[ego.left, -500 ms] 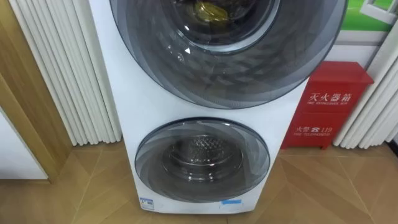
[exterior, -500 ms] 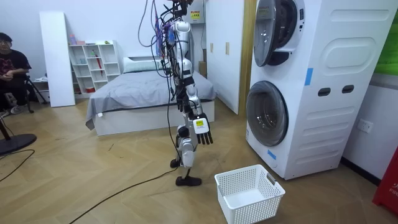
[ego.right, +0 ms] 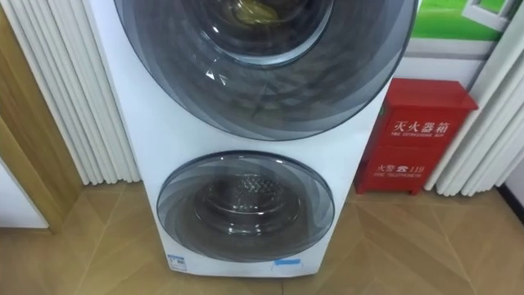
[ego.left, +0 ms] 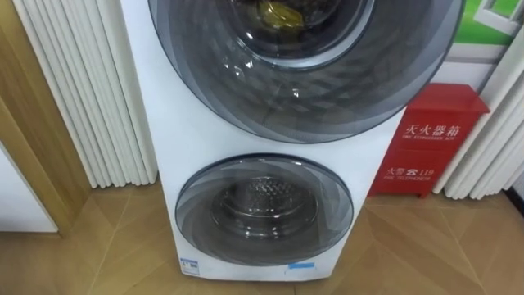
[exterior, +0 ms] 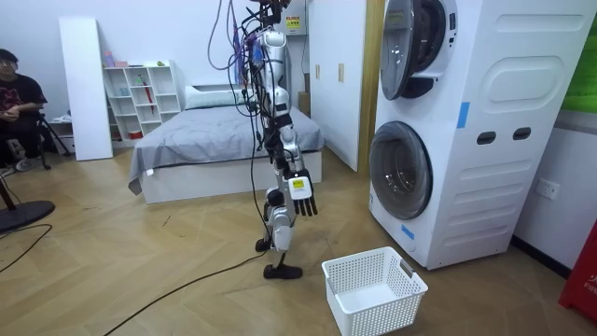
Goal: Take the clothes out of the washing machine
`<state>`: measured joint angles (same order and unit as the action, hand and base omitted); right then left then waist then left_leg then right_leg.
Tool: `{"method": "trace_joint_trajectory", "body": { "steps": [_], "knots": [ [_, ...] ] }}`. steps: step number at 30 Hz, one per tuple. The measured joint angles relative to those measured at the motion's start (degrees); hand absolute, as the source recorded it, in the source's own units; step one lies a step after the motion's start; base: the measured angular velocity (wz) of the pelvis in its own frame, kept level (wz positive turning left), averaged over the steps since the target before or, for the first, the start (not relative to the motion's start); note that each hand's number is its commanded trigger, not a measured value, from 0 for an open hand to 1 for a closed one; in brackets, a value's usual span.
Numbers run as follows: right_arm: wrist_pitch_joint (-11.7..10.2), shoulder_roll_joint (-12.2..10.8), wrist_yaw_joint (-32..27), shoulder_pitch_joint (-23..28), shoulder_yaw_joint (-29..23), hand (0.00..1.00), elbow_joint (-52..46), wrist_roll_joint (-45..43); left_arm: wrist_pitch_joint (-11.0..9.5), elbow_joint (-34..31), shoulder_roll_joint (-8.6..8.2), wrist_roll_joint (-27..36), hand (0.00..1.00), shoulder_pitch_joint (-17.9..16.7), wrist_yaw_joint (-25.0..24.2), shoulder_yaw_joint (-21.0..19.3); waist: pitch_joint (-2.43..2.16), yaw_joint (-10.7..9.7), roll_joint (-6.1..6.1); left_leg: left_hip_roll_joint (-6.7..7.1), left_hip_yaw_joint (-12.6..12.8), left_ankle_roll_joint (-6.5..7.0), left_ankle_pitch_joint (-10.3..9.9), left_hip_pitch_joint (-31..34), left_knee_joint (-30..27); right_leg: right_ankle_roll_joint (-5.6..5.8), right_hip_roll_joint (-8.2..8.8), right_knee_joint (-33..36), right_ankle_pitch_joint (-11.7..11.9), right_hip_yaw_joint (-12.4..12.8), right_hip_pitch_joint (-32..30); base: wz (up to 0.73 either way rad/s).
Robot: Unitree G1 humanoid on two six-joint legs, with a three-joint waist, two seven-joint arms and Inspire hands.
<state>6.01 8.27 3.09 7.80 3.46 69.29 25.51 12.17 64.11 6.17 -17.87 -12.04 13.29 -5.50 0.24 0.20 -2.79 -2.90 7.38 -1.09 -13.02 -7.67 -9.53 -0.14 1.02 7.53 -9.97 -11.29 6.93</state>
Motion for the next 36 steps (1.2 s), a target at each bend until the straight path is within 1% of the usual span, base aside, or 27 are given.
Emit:
{"method": "trace_joint_trajectory", "body": {
  "steps": [3, 4, 5, 6, 7, 9, 10, 11, 14, 15, 16, 17, 18, 20, 21, 24, 27, 29, 30, 32, 34, 36],
  "knots": [
    [1.3, 0.1, -0.5, -0.1, -1.0, 0.00, -2.2, -0.3, -0.1, -0.2, 0.01, 0.3, 0.00, -0.1, 0.0, -0.8, -0.07, 0.1, 0.15, -0.01, 0.0, 0.00, 0.0, -0.2, 0.0, -0.01, -0.02, 0.2, 0.0, 0.2, 0.0, -0.05],
    [1.6, 0.2, -0.7, -0.1, -1.1, 0.00, -4.6, -0.4, -0.1, -0.3, 0.09, 0.4, 0.00, -0.1, 0.0, -1.2, -0.04, 0.1, 0.23, -0.01, 0.0, 0.00, 0.0, -0.2, 0.0, -0.01, -0.02, 0.2, 0.0, 0.1, 0.1, -0.05],
    [1.2, 0.2, -0.7, -0.8, -2.2, 0.00, -5.7, -0.3, -0.4, -0.2, 0.17, 0.3, 0.00, -0.1, 0.0, -1.4, 0.03, 0.0, 0.37, -0.01, 0.0, 0.00, 0.0, -0.5, 0.0, -0.02, -0.01, 0.2, 0.0, 0.1, 0.3, -0.03],
    [1.2, 0.2, -0.7, -1.5, -2.8, 0.00, -6.1, -0.5, -0.7, -0.1, 0.17, 0.3, 0.00, -0.3, 0.0, -1.7, -0.03, 0.1, -0.01, 0.01, 0.0, 0.00, 0.0, -0.6, 0.0, -0.02, 0.04, 0.2, 0.0, 0.1, 0.3, 0.00],
    [1.6, 0.3, -1.6, -2.2, -4.3, 0.00, -9.2, -1.3, -1.4, -0.1, 0.09, 0.3, 0.00, -0.2, 0.0, -2.4, -0.07, 0.1, 0.24, 0.07, 0.0, 0.00, 0.0, -0.7, 0.0, 0.00, 0.13, 0.2, 0.0, 0.1, 0.3, 0.04],
    [1.5, 0.5, -3.4, -3.1, -7.2, 0.00, -16.6, -1.1, -2.3, -0.2, 0.08, 0.8, 0.00, 0.1, -0.1, -3.6, 0.03, 0.1, 0.24, 0.18, 0.0, 0.00, 0.0, -0.5, 0.0, 0.03, 0.25, 0.2, 0.0, -0.1, 0.4, 0.06],
    [1.4, 0.9, -4.6, -3.9, -8.1, 0.00, -21.8, -0.4, -2.8, -0.3, 0.40, 1.5, 0.00, 0.3, 0.0, -3.9, 0.06, 0.1, 0.26, 0.26, -0.1, 0.01, 0.0, -0.5, 0.0, 0.06, 0.32, 0.3, 0.0, -0.2, 0.3, 0.08],
    [1.0, 1.5, -5.5, -4.7, -8.5, 0.00, -26.8, 0.3, -3.1, -0.5, 0.76, 1.5, 0.00, 0.3, 0.0, -3.8, 0.08, 0.1, 0.11, 0.34, -0.1, 0.02, 0.0, -0.5, 0.0, 0.14, 0.40, 0.3, -0.1, -0.3, 0.2, 0.06],
    [0.2, 2.0, -7.6, -6.7, -9.7, 0.00, -36.3, 0.2, -3.5, -2.0, 1.23, 1.4, 0.00, 0.0, 0.2, -3.8, -0.04, 0.2, 0.06, 0.47, -0.1, 0.02, 0.0, -0.5, 0.0, 0.23, 0.51, 0.4, -0.1, -0.3, 0.0, 0.03],
    [0.0, 2.4, -8.7, -7.0, -9.7, 0.00, -41.4, 0.2, -3.9, -2.4, 1.43, 1.3, 0.00, -0.2, 0.3, -3.8, 0.04, 0.3, -0.17, 0.51, -0.3, 0.02, 0.0, -0.4, 0.0, 0.26, 0.55, 0.4, -0.1, -0.5, 0.1, 0.06],
    [-0.1, 2.8, -9.8, -7.5, -9.7, 0.00, -45.8, -0.2, -3.9, -2.3, 1.67, 1.3, 0.00, -0.2, 0.3, -3.9, -0.03, 0.5, -0.40, 0.51, -0.5, 0.02, 0.0, -0.2, 0.1, 0.28, 0.57, 0.6, -0.1, -1.0, 0.2, 0.07],
    [-0.2, 2.9, -10.2, -8.1, -9.7, 0.00, -47.3, -0.4, -3.9, -2.3, 1.76, 1.3, 0.00, -0.3, 0.3, -3.8, -0.08, 0.5, -0.53, 0.50, -0.7, 0.02, 0.0, 0.0, 0.1, 0.29, 0.58, 0.7, -0.1, -1.2, 0.0, 0.08],
    [-0.4, 3.3, -11.0, -9.6, -9.6, 0.00, -49.4, -1.2, -3.8, -2.3, 1.81, 1.3, 0.00, -0.6, 0.3, -3.8, -0.07, 0.5, -0.62, 0.46, -1.3, 0.02, 0.0, 0.0, 0.1, 0.29, 0.54, 1.1, -0.1, -1.3, -0.2, 0.09],
    [-0.7, 4.2, -12.0, -13.1, -9.6, 0.00, -50.5, -4.8, -3.8, -2.6, 1.79, 1.0, 0.00, -0.9, 0.3, -3.3, -0.05, 0.4, -0.59, 0.47, -1.5, 0.02, 0.0, -0.1, 0.1, 0.29, 0.56, 1.1, -0.1, -1.3, -0.1, 0.08],
    [-0.7, 4.3, -12.3, -13.9, -9.6, 0.00, -50.9, -5.4, -3.9, -2.6, 1.79, 1.0, 0.00, -1.0, 0.3, -3.3, -0.12, 0.5, -0.73, 0.47, -1.4, 0.02, 0.0, 0.0, 0.1, 0.29, 0.58, 1.2, -0.1, -1.3, -0.1, 0.00],
    [-0.7, 4.7, -13.0, -15.1, -9.6, 0.00, -57.7, -5.7, -3.7, -2.7, 1.79, 0.9, 0.00, -1.1, 0.1, -3.3, -0.10, 0.7, -0.60, 0.49, -1.5, 0.02, 0.0, 0.5, 0.2, 0.29, 0.62, 1.1, -0.1, -1.5, -0.5, 0.00],
    [-0.6, 6.1, -14.2, -17.3, -9.7, 0.00, -61.8, -5.2, -3.0, -3.2, 1.74, 0.8, 0.00, -1.3, 0.0, -3.3, -0.22, 1.4, -0.64, 0.52, -2.3, 0.02, 0.0, 1.1, 0.2, 0.29, 0.58, 1.1, -0.1, -1.5, -1.2, 0.04],
    [-0.5, 7.2, -15.3, -18.1, -9.7, 0.00, -65.1, -5.2, -2.5, -4.8, 1.72, 0.7, 0.00, -2.2, -0.3, -3.3, -0.42, 1.8, -0.92, 0.51, -2.9, 0.03, 0.0, 1.0, 0.2, 0.29, 0.55, 1.2, -0.1, -1.5, -1.0, 0.08],
    [-0.5, 7.4, -15.5, -18.4, -9.7, 0.00, -65.7, -5.2, -2.5, -4.8, 1.72, 0.6, 0.00, -2.2, -0.4, -3.3, -0.47, 1.9, -0.99, 0.51, -2.9, 0.03, 0.0, 1.0, 0.2, 0.29, 0.54, 1.2, -0.1, -1.5, -0.9, 0.00],
    [-0.4, 7.5, -15.6, -20.6, -9.4, 0.00, -65.8, -5.5, -2.2, -4.8, 1.71, -0.3, 0.00, -2.3, -0.8, -3.3, -0.55, 2.6, -1.21, 0.49, -2.9, 0.03, 0.0, 0.9, 0.2, 0.29, 0.52, 1.2, -0.1, -1.4, -1.0, -0.06],
    [0.1, 7.8, -16.8, -22.3, -9.6, 0.00, -65.7, -5.5, -2.3, -4.6, 1.72, -0.6, 0.00, -1.9, -1.5, -3.3, -0.52, 3.3, -1.46, 0.50, -2.9, 0.03, 0.0, 0.9, 0.3, 0.29, 0.55, 1.1, -0.1, -1.5, -0.9, -0.02],
    [0.2, 7.9, -17.2, -22.5, -9.6, 0.00, -65.7, -5.5, -2.2, -4.5, 1.72, -0.6, 0.00, -2.0, -1.7, -3.3, -0.46, 3.4, -1.56, 0.50, -3.0, 0.03, 0.0, 1.0, 0.3, 0.29, 0.55, 1.1, -0.1, -1.5, -1.0, 0.00]
  ]
}}
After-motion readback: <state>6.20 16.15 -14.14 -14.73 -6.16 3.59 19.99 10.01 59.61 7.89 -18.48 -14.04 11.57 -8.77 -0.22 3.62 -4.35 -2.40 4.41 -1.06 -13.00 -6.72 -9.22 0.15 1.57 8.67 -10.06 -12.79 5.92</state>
